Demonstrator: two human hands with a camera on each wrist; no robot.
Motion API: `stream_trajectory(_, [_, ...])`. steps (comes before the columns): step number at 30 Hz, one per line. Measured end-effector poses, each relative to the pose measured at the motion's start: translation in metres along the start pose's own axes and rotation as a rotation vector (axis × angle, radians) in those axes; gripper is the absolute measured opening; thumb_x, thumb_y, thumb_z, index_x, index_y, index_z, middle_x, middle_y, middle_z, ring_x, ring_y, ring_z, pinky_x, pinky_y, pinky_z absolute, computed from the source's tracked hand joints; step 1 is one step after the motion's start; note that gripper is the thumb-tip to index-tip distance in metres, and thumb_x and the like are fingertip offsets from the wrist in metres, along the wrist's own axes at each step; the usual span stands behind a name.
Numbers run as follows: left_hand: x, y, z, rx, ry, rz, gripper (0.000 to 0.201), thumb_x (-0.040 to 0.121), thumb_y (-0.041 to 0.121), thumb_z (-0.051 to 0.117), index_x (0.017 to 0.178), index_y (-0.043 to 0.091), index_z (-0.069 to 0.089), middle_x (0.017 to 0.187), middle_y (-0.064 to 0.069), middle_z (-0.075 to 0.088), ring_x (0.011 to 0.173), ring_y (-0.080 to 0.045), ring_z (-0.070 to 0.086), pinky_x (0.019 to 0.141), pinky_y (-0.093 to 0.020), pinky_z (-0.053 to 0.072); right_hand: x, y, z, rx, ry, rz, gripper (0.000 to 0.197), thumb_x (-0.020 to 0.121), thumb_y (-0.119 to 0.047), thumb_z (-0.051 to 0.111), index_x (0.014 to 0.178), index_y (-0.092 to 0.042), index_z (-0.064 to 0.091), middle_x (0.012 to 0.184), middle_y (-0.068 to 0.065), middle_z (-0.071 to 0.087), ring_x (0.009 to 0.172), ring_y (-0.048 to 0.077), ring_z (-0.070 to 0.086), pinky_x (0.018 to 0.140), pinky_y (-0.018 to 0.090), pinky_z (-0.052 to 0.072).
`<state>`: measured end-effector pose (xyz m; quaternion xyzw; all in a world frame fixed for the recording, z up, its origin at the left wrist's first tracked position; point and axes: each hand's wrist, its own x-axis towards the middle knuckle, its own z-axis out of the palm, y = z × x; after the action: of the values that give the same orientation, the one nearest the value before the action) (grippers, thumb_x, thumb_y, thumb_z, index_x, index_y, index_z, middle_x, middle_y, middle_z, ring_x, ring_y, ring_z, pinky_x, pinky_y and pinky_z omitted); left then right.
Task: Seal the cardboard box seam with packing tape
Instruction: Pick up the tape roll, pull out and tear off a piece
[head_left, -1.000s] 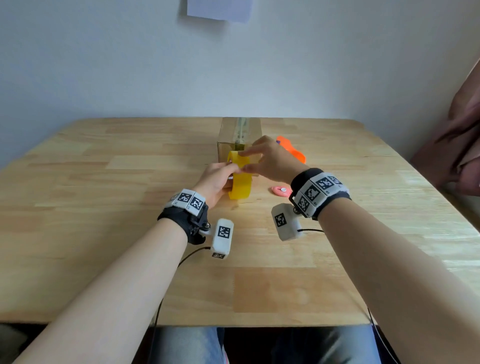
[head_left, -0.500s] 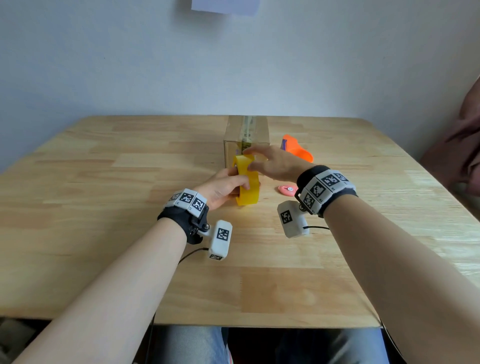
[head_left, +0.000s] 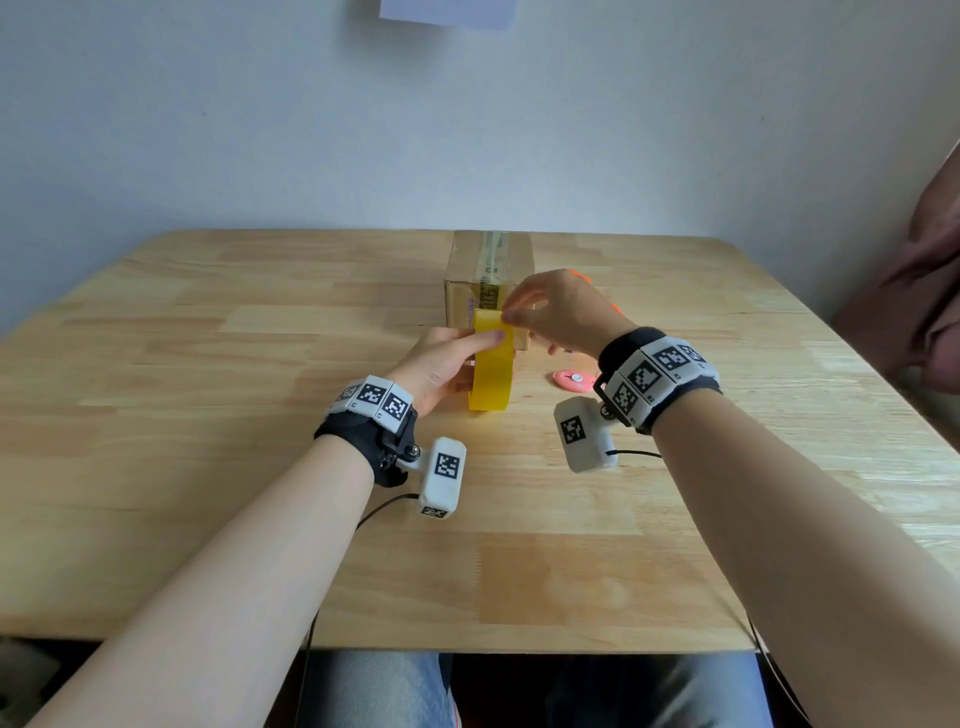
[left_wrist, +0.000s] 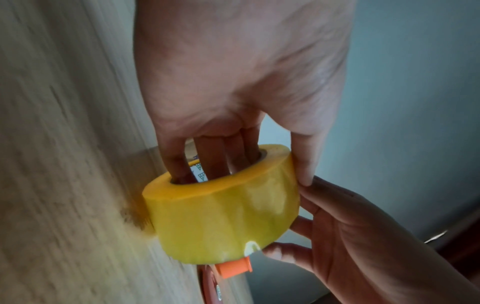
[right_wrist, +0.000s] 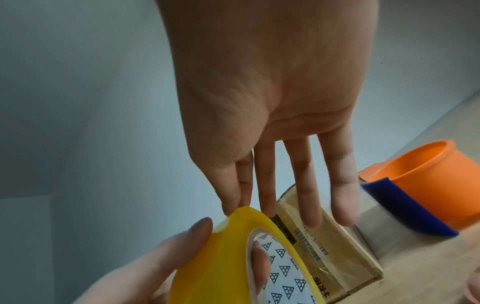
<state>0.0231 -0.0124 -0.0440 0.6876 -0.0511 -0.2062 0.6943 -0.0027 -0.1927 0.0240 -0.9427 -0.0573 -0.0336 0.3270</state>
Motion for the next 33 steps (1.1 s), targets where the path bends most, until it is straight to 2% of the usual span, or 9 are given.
stream_trajectory(3, [0.002, 0.002, 0.001, 0.042, 0.002, -0.011, 0.047, 0.084, 0.031, 0.085, 0.121, 0.006, 0.074, 0.125, -0.02, 0.076, 0.118, -0.043, 0.071, 0.107, -0.054, 0.054, 0.002, -0.002, -0.003, -0.027, -0.096, 0.063, 0.012, 0.1, -0.031, 0.064, 0.11, -0.024, 0.068, 0.105, -0.006, 0.071, 0.079, 0.014, 0.073, 0.052, 0.026, 0.06])
stream_trajectory(5, [0.002, 0.005, 0.003, 0.07, -0.002, -0.016, 0.039, 0.089, 0.026, 0.082, 0.121, 0.006, 0.074, 0.125, -0.018, 0.075, 0.111, -0.039, 0.073, 0.095, -0.046, 0.06, 0.003, -0.006, -0.007, -0.08, -0.139, 0.095, 0.011, 0.101, -0.032, 0.063, 0.109, -0.025, 0.064, 0.099, -0.005, 0.07, 0.082, 0.016, 0.075, 0.055, 0.03, 0.062])
stream_trajectory(8, [0.003, 0.006, 0.006, 0.104, -0.018, -0.011, 0.038, 0.089, 0.024, 0.081, 0.122, 0.009, 0.073, 0.119, -0.015, 0.076, 0.096, -0.027, 0.073, 0.079, -0.036, 0.058, 0.004, -0.01, -0.012, -0.15, -0.187, 0.135, 0.012, 0.102, -0.031, 0.061, 0.109, -0.022, 0.063, 0.093, 0.001, 0.072, 0.08, 0.019, 0.077, 0.062, 0.038, 0.066])
stream_trajectory(14, [0.005, 0.012, 0.015, 0.164, -0.012, -0.061, 0.031, 0.08, 0.026, 0.085, 0.108, 0.015, 0.076, 0.102, -0.01, 0.075, 0.094, -0.032, 0.07, 0.104, -0.054, 0.053, 0.001, -0.012, -0.021, -0.169, -0.258, 0.156, 0.014, 0.101, -0.031, 0.061, 0.109, -0.019, 0.064, 0.096, -0.001, 0.077, 0.075, 0.019, 0.08, 0.074, 0.05, 0.066])
stream_trajectory(17, [0.007, 0.011, 0.017, 0.171, 0.014, -0.088, 0.061, 0.061, 0.036, 0.091, 0.115, 0.013, 0.076, 0.11, -0.014, 0.077, 0.105, -0.037, 0.075, 0.105, -0.057, 0.054, 0.0, -0.013, -0.022, -0.177, -0.271, 0.163, 0.016, 0.102, -0.031, 0.06, 0.113, -0.019, 0.062, 0.098, 0.0, 0.076, 0.075, 0.02, 0.08, 0.077, 0.051, 0.065])
stream_trajectory(22, [0.007, 0.012, 0.016, 0.174, 0.008, -0.095, 0.047, 0.081, 0.027, 0.087, 0.123, 0.01, 0.074, 0.111, -0.013, 0.076, 0.1, -0.033, 0.073, 0.106, -0.058, 0.053, 0.0, -0.011, -0.023, -0.164, -0.276, 0.172, 0.019, 0.102, -0.032, 0.061, 0.116, -0.02, 0.061, 0.098, 0.002, 0.075, 0.074, 0.021, 0.08, 0.075, 0.051, 0.066])
stream_trajectory(26, [0.004, 0.013, 0.019, 0.206, 0.038, -0.086, 0.047, 0.079, 0.031, 0.089, 0.12, 0.012, 0.075, 0.12, -0.016, 0.077, 0.105, -0.034, 0.075, 0.103, -0.055, 0.056, 0.001, -0.006, -0.025, -0.087, -0.27, 0.203, 0.014, 0.101, -0.029, 0.065, 0.111, -0.019, 0.064, 0.098, 0.007, 0.076, 0.074, 0.022, 0.08, 0.071, 0.05, 0.066])
stream_trajectory(30, [0.004, 0.015, 0.023, 0.228, 0.047, -0.103, 0.063, 0.067, 0.037, 0.093, 0.121, 0.013, 0.073, 0.12, -0.016, 0.077, 0.109, -0.035, 0.075, 0.101, -0.054, 0.057, 0.001, -0.003, -0.028, -0.08, -0.28, 0.23, 0.011, 0.099, -0.03, 0.068, 0.104, -0.02, 0.069, 0.097, 0.014, 0.077, 0.075, 0.026, 0.081, 0.075, 0.052, 0.066])
stream_trajectory(33, [0.004, 0.016, 0.025, 0.24, 0.039, -0.116, 0.047, 0.074, 0.032, 0.091, 0.115, 0.015, 0.074, 0.118, -0.014, 0.077, 0.109, -0.035, 0.074, 0.103, -0.053, 0.056, -0.001, 0.0, -0.03, -0.054, -0.291, 0.23, 0.013, 0.1, -0.027, 0.067, 0.103, -0.015, 0.071, 0.092, 0.008, 0.074, 0.074, 0.023, 0.081, 0.076, 0.048, 0.066])
